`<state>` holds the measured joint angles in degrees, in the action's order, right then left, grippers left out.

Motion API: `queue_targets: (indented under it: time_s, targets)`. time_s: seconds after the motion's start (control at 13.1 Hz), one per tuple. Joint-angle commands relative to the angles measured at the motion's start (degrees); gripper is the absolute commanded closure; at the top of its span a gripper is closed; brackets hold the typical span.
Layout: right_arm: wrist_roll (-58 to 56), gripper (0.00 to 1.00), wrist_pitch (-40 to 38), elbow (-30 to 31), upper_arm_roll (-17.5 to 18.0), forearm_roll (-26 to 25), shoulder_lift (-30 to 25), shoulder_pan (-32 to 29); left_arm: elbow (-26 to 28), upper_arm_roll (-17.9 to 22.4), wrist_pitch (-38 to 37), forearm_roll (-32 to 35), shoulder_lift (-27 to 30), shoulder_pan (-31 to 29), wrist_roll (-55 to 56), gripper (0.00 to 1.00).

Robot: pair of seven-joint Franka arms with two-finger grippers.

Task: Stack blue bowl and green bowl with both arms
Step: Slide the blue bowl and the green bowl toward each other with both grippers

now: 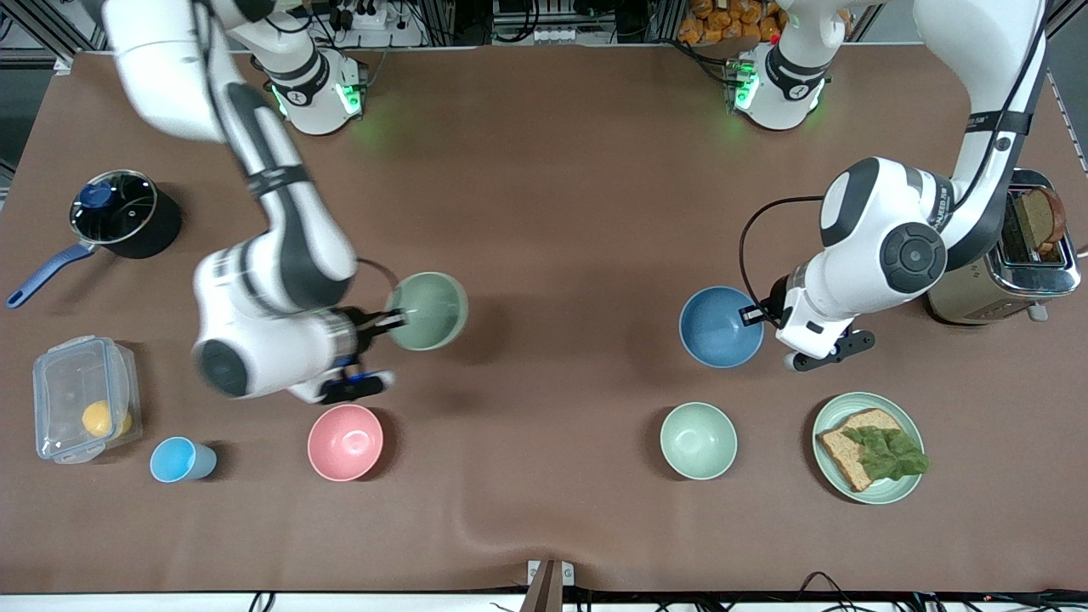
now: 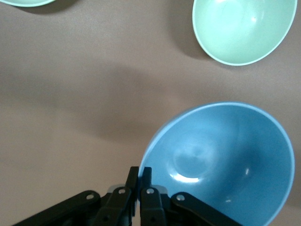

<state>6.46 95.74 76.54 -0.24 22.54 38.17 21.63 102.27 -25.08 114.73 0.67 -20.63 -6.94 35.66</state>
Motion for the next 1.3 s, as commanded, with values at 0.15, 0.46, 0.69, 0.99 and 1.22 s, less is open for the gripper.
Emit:
queue_targets:
  time_s: [0.15,0.46,0.69,0.99,1.22]
  targets:
    - [17.7,1.00,10.5,0.7,-0.7,4.3,2.3,11.2,-4.7,-0.1,-0.8,-0.7,-3.8,0.7,0.5,1.00]
    - [20.5,1.00,17.6,1.4,-0.7,9.5,6.1,14.8,-6.6,-0.1,-0.7,-0.6,-6.0,3.2,0.6,1.00]
    - [20.9,1.00,21.0,1.4,-0.7,10.4,7.9,16.9,-7.0,-0.1,-0.6,-0.6,-8.6,3.9,0.8,1.00]
    - [23.1,1.00,28.9,1.4,-0.8,10.7,11.5,20.4,-10.1,-0.1,0.4,-0.6,-11.1,3.8,0.0,1.00]
    - [23.1,0.78,29.6,1.4,-0.8,10.2,12.1,20.3,-10.2,-0.1,0.5,-0.8,-11.1,4.6,-0.2,1.00]
